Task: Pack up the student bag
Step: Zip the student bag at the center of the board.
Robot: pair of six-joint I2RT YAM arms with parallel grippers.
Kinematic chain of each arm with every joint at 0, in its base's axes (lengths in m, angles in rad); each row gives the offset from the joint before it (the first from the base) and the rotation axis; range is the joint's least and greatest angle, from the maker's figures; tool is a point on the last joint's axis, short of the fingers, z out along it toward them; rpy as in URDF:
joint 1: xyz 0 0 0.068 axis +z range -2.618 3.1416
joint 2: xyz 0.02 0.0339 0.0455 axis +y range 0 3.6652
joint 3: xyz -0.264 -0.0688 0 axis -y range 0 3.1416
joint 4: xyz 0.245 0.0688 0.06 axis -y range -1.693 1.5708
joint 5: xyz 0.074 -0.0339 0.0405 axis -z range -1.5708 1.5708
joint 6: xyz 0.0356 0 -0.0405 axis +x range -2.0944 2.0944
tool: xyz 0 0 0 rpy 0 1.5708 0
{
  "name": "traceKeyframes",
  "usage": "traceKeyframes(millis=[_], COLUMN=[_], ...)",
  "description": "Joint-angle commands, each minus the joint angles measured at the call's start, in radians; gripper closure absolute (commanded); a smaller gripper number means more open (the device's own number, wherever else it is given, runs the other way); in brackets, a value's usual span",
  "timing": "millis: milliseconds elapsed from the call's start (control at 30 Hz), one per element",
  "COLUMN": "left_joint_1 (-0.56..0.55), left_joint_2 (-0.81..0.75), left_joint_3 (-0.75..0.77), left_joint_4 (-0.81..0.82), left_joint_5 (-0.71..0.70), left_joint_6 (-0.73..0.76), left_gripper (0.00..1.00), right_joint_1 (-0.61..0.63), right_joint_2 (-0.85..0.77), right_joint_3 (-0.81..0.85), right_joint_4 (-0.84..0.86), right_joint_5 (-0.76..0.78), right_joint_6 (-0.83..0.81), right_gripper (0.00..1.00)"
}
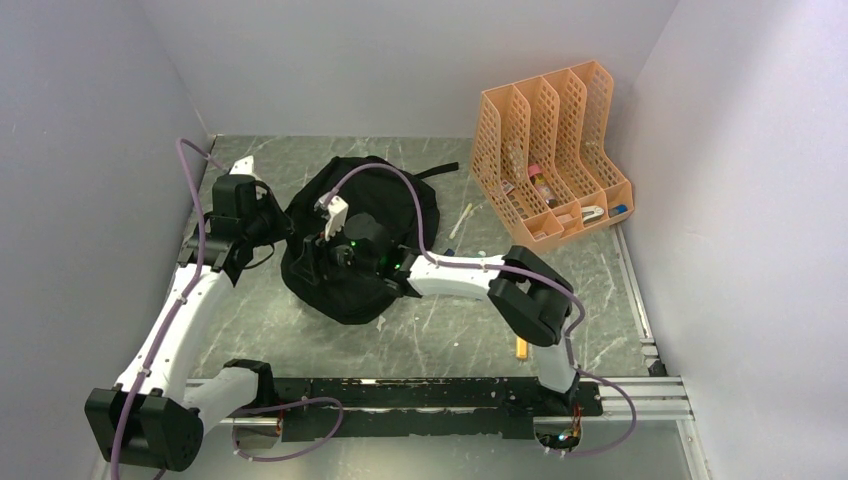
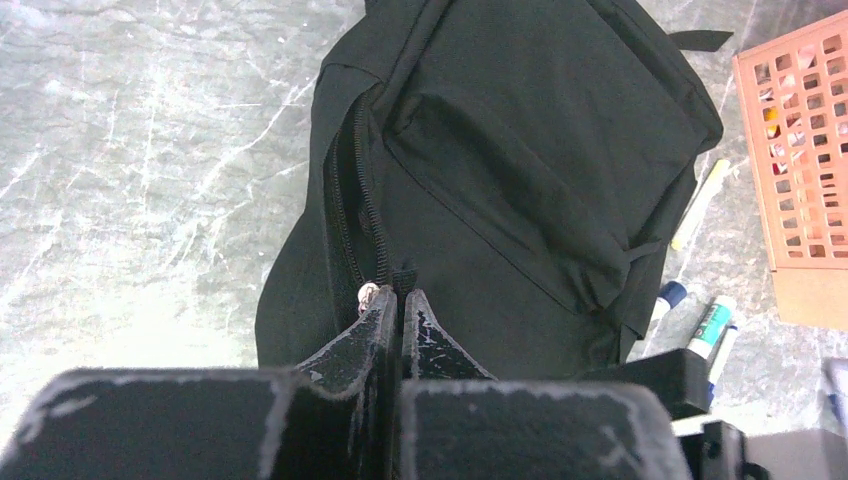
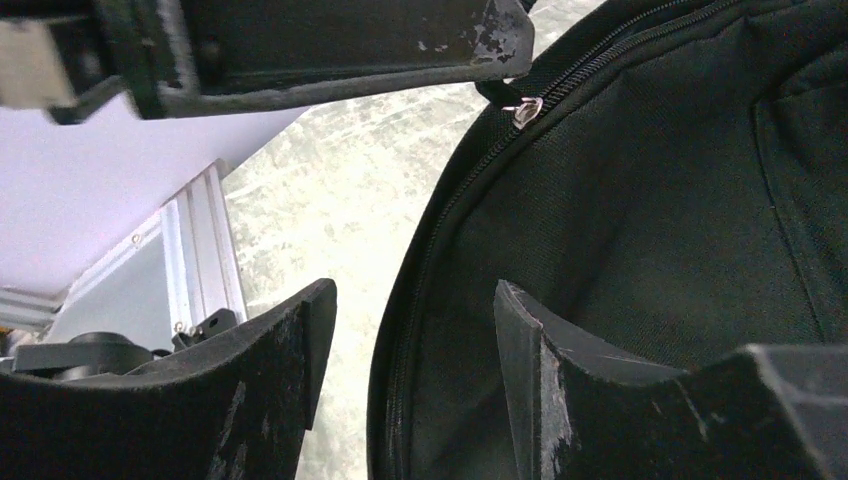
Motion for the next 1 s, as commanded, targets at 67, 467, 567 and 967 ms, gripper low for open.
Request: traceKeyframes(millis=[67,467,567,967], left_joint_1=[-0.007,-0.007,-0.007,-0.007], left_joint_2=[-0.021,0.021,0.058,0.239], left_joint_3=[0.019,0.057,0.079,0.18], left_joint_4=[0.055,0.065,0.075,0.167], left_joint_5=[0.078,0.038,0.036,-0.087], left_joint_6=[-0.019,-0.006,-0.005,0.026], left_gripper=[0.95,0.95,0.95,0.95], right_joint_1=[0.013,0.026,0.026,0.034], right_joint_2=[0.072,0.097,0.082,0.012], right_joint_3=[0.073,0.045,0.014,-0.102], right_joint_4=[0.073,0.113,0.135,0.222], right_joint_5=[0.065,0.031,-0.03,-0.236], right_joint_6=[0.046,0.006,0.007,-0.058], right_gripper=[0.4,1.0,1.0,1.0])
